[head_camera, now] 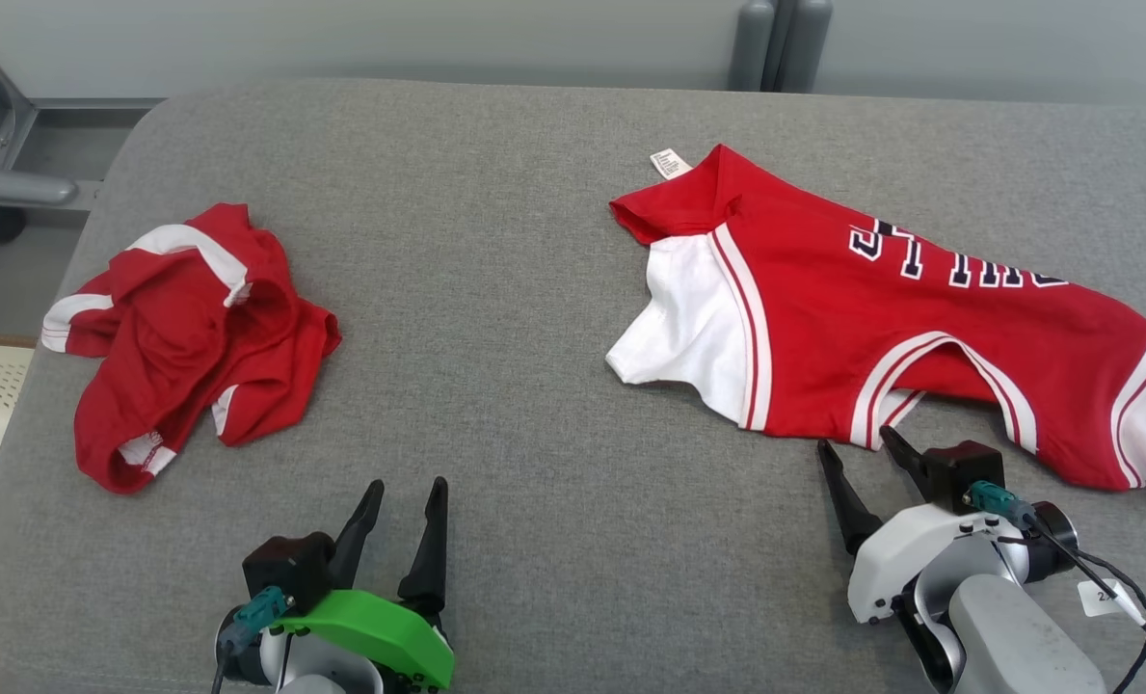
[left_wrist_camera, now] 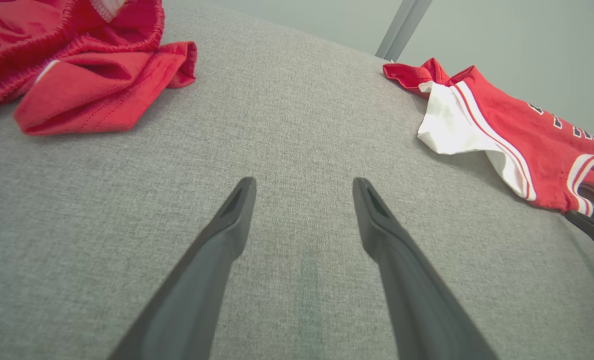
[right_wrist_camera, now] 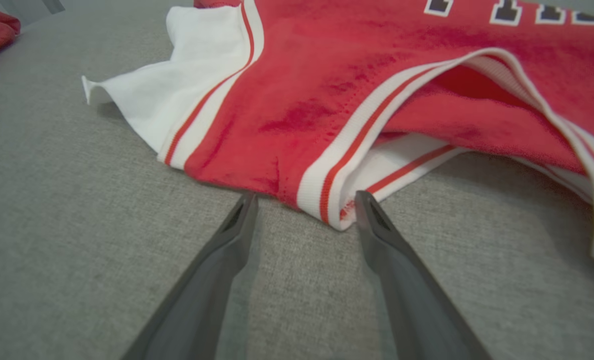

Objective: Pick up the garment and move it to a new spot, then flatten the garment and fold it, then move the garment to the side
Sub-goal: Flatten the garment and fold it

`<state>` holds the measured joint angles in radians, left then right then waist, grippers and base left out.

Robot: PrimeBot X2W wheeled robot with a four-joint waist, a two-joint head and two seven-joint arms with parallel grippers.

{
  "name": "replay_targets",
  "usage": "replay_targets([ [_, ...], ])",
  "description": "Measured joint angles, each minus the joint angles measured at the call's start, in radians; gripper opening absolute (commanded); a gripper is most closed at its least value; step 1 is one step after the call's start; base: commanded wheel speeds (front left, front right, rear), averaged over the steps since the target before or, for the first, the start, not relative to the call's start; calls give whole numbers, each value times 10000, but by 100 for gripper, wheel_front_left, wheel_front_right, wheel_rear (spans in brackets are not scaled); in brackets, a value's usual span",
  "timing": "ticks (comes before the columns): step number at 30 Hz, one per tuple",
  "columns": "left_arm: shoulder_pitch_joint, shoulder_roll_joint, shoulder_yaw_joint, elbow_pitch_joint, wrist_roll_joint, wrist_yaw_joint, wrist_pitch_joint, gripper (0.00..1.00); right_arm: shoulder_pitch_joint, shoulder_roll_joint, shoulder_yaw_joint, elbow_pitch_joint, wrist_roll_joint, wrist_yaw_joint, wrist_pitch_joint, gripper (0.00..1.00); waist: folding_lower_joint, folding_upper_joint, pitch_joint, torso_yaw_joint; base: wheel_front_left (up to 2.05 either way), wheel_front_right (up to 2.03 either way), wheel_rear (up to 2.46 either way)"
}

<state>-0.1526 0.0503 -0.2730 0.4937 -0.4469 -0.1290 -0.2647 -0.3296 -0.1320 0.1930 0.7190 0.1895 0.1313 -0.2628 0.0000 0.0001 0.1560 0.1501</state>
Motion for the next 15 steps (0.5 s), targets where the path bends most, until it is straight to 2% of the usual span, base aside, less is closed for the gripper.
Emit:
replay_targets([
  [2,1,0,-44,4,-2,0,0,100,-102,54,-29,196,-10,0,0,100,0,0,28,53,0,0,0],
  [3,1,0,-56,8,-8,0,0,100,-134,84,-19,295,-12,-2,-2,74,0,0,40,80,0,0,0],
  [4,1,-2,-50,12,-12,0,0,100,-172,88,52,374,-25,-6,-12,31,0,0,50,111,0,0,0],
  [5,1,-2,-42,19,-12,0,0,100,-215,84,102,418,-31,-8,-17,0,0,0,57,138,0,0,0],
  [15,40,4,94,-19,-17,0,0,100,393,-619,393,192,305,8,-31,0,0,0,-77,-89,0,0,0],
])
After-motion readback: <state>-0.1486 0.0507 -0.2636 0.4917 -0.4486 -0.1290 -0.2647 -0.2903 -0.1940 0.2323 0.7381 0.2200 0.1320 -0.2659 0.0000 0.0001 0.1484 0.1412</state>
